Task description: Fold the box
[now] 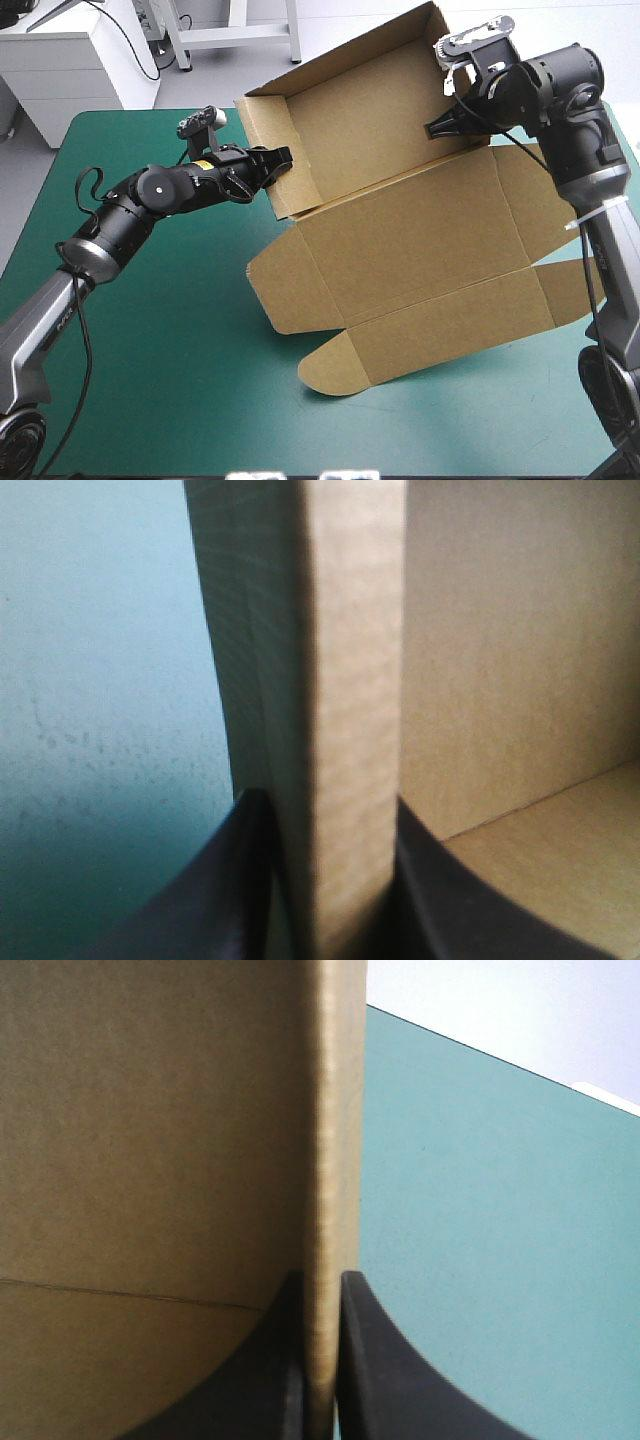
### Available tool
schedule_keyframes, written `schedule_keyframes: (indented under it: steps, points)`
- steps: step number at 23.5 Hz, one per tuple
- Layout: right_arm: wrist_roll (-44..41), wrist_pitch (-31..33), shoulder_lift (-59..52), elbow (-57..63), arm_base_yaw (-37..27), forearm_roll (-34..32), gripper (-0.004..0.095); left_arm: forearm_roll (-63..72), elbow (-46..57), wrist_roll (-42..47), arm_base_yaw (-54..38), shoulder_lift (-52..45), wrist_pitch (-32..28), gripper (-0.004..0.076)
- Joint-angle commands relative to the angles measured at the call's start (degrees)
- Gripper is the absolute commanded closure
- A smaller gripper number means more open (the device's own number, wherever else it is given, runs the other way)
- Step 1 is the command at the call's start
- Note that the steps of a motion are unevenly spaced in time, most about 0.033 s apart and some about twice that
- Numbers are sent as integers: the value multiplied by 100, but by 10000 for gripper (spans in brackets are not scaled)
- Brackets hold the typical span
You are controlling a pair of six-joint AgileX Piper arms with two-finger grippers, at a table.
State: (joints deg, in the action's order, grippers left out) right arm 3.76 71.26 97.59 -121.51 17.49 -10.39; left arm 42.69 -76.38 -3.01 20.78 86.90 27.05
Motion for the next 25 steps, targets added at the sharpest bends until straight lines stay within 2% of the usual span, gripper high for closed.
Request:
schedule_keyframes:
  steps: [1, 5, 8, 12, 15, 17, 22, 25]
  points:
    - [-63, 34, -300, -215, 17, 27, 920, 267, -176, -32, 36, -217, -66, 732]
    - [-118, 34, -300, -215, 17, -83, 920, 411, -188, -32, 36, -171, -50, 732]
    - [-267, 34, -253, -215, 17, -185, 920, 146, -418, -32, 36, -171, 190, 732]
    - [-472, 34, -95, -204, 17, -81, 920, -386, -1137, 301, 36, -43, 834, 732]
    - [-608, 37, 31, -194, 3, 53, 922, -927, -1661, 679, 36, 321, 1581, 732]
    - [-706, 37, 42, -135, 3, 77, 922, -1132, -1864, 821, 36, 431, 1809, 732]
    - [-1047, 37, 42, 402, 3, 106, 922, -1704, -2522, 1244, 36, 765, 2427, 732]
    - [-1165, 37, 42, 828, 3, 250, 922, -1860, -2938, 1305, 36, 1060, 3013, 732]
